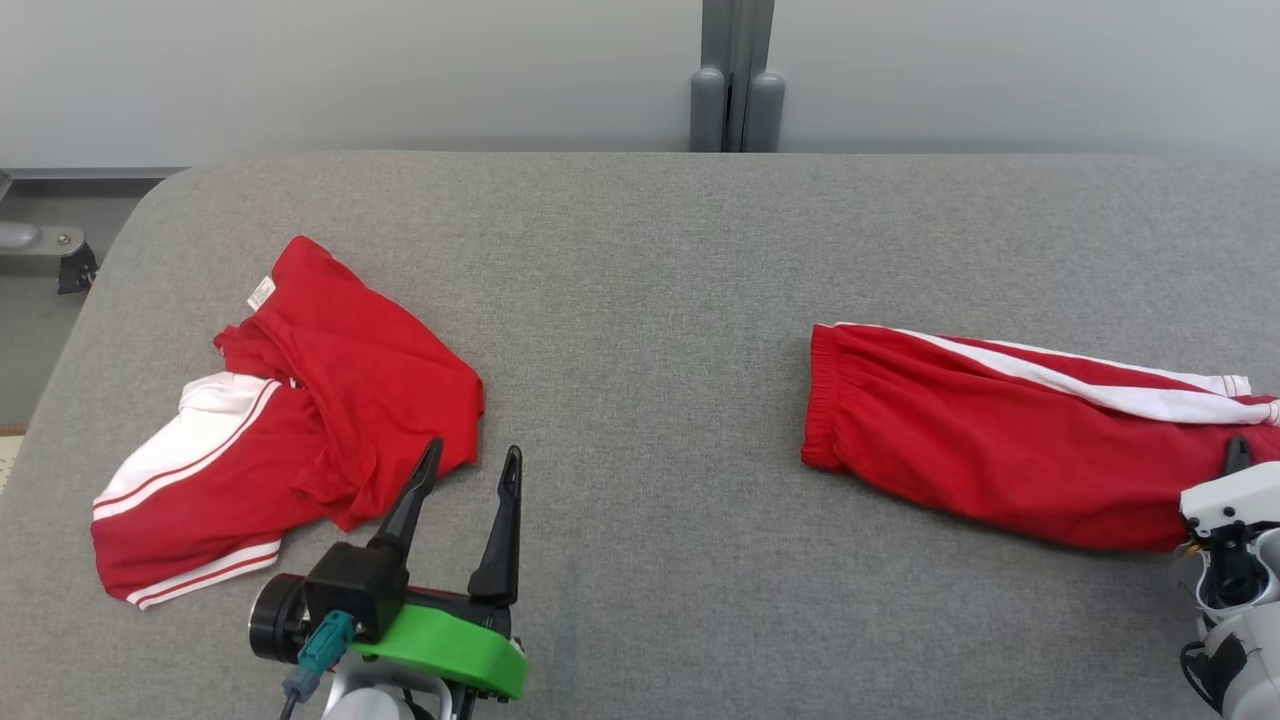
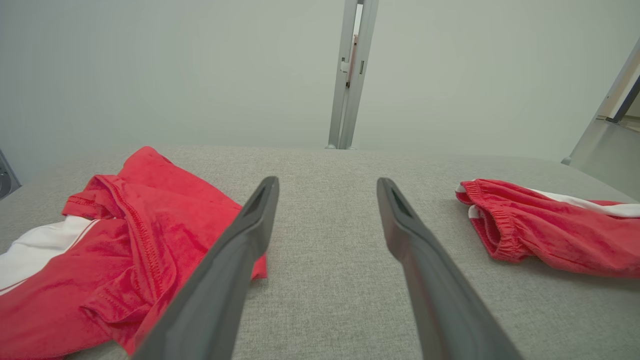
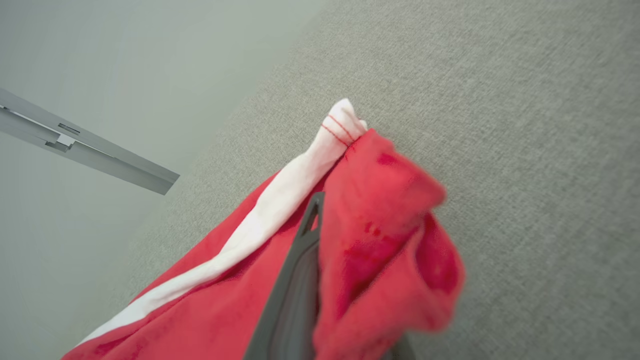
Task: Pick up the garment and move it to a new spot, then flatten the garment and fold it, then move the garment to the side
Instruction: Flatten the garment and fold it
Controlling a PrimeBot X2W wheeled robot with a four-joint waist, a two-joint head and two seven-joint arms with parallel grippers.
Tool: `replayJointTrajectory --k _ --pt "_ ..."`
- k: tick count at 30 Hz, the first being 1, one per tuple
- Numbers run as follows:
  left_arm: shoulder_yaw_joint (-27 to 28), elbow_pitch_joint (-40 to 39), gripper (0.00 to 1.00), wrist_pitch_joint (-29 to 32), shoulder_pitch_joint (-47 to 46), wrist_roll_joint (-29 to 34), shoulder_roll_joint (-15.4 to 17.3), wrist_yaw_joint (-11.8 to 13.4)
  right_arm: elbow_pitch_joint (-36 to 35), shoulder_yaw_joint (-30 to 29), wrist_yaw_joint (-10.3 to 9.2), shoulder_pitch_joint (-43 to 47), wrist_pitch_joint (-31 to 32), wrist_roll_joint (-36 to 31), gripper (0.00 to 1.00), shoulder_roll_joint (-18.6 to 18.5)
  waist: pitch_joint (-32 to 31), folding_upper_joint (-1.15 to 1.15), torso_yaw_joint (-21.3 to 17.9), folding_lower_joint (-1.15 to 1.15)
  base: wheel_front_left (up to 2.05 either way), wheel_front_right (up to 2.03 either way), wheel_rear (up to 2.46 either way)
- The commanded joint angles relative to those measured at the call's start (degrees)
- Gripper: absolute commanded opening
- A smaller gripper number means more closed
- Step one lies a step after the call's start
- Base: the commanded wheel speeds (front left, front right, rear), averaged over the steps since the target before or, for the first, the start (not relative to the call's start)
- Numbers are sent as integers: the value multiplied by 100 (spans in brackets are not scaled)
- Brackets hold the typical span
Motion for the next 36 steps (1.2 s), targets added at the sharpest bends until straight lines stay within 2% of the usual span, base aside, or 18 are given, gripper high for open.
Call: replayJointTrajectory --k 1,8,19,24,29,36 --pt "-8 8 100 4 79 24 15 -18 -20 33 0 61 -46 -3 0 52 -8 0 7 0 0 0 0" --pt "49 31 100 4 115 102 15 -62 -396 389 1 57 -170 -20 0 301 -134 0 63 0 0 0 0" --pt "47 -22 100 4 272 51 14 -110 -2048 1484 1 464 161 699 0 735 -415 0 211 0 0 0 0" --pt "48 9 100 4 328 85 14 -116 -2514 2033 1 669 313 909 0 800 -437 0 334 0 0 0 0" --pt "43 31 100 4 329 95 14 -124 -2601 2386 1 704 244 982 0 775 -426 0 477 0 0 0 0" --pt "24 49 100 4 325 103 14 -137 -2269 2738 1 410 106 888 0 710 -357 0 649 0 0 0 0"
